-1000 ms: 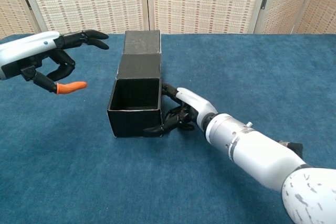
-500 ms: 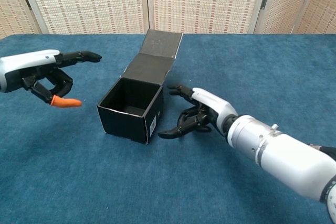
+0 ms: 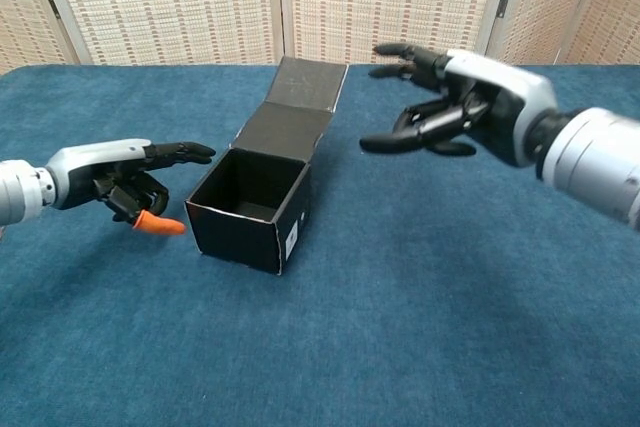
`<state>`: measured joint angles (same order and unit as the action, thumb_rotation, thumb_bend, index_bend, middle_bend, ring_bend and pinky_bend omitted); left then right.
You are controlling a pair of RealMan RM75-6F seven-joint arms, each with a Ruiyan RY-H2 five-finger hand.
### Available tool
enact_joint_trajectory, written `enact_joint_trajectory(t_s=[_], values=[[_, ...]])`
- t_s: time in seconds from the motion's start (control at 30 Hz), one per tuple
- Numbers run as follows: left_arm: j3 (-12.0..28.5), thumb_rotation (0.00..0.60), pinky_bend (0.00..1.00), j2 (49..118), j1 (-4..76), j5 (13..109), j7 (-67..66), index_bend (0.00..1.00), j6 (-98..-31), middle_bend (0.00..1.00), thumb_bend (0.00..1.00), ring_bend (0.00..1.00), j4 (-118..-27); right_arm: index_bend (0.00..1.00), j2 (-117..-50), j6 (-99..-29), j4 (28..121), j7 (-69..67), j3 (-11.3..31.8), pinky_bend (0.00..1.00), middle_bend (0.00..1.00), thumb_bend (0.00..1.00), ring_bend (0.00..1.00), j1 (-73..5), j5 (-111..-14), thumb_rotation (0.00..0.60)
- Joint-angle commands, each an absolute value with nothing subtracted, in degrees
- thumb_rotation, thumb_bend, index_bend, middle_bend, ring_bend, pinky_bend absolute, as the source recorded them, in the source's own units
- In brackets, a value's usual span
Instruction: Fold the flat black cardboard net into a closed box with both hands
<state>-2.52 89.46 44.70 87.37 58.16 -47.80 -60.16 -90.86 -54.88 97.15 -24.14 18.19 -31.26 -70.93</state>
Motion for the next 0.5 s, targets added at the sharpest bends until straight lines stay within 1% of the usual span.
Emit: enact_joint_trajectory(t_s=[0.03, 0.5], values=[[-2.22, 0.6, 0.86, 91.26, 45.93, 88.56, 60.2, 0.0, -47.01, 0.0, 0.23, 0.69, -58.17, 0.0, -89.03, -56.22, 99.05, -23.57, 19.55, 1.0, 0.07, 0.03, 0.57, -30.76, -70.32, 0.6], [-3.69, 0.6, 0.85, 93.28, 47.71, 91.18, 66.24, 0.0, -46.53, 0.0, 0.24, 0.68, -56.01, 0.0, -88.39, -56.46, 98.18, -24.86, 18.8, 1.0, 0.08, 0.04, 0.58, -30.96, -68.59, 0.6]])
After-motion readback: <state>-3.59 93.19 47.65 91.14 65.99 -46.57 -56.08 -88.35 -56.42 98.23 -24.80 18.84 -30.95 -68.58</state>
